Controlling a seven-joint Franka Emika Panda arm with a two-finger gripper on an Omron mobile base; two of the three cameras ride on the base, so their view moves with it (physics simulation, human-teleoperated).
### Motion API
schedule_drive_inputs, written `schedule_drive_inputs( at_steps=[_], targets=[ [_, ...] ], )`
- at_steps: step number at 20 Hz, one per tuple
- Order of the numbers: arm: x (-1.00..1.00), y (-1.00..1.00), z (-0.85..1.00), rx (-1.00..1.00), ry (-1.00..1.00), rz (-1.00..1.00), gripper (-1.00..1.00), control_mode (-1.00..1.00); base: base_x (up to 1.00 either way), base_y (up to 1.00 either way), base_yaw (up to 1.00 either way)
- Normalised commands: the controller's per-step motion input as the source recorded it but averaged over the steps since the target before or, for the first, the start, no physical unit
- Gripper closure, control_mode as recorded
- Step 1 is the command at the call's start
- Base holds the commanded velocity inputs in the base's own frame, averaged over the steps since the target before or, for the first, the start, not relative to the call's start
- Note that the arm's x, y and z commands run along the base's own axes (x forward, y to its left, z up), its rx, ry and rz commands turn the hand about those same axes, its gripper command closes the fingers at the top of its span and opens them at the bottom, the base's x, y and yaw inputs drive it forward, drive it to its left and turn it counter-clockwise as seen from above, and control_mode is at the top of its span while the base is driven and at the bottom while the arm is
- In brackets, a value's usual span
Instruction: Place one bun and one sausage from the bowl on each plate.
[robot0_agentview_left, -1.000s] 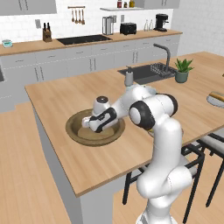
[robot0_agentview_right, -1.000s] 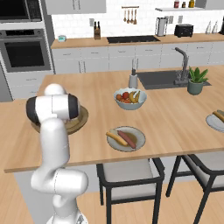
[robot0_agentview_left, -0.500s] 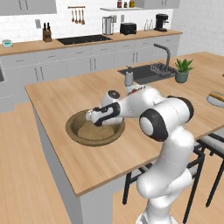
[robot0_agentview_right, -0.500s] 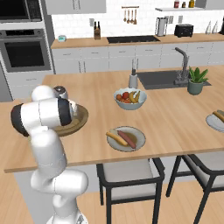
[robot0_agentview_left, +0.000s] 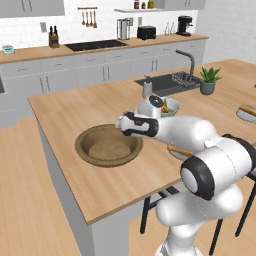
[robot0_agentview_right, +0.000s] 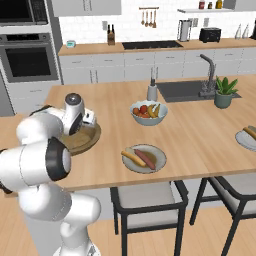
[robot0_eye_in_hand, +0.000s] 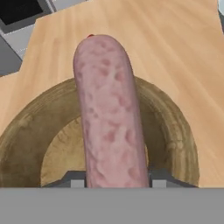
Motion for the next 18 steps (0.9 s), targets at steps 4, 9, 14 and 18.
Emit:
schedule_drive_inputs(
  at_steps=[4, 9, 14, 18],
  targets=[
    [-0.58, -0.3, 1.0, -0.01, 0.0, 0.0, 1.0, -1.0, 0.0, 0.0, 0.0],
    [-0.63, -0.12, 0.36, -0.01, 0.05, -0.03, 1.0, -1.0, 0.0, 0.0, 0.0],
    [-0.53, -0.03, -0.48, 0.0, 0.1, -0.04, 1.0, -1.0, 0.0, 0.0, 0.0],
    [-0.3, 0.03, -0.39, 0.0, 0.07, 0.0, 1.0, 1.0, -0.25, -0.06, -0.03]
  ],
)
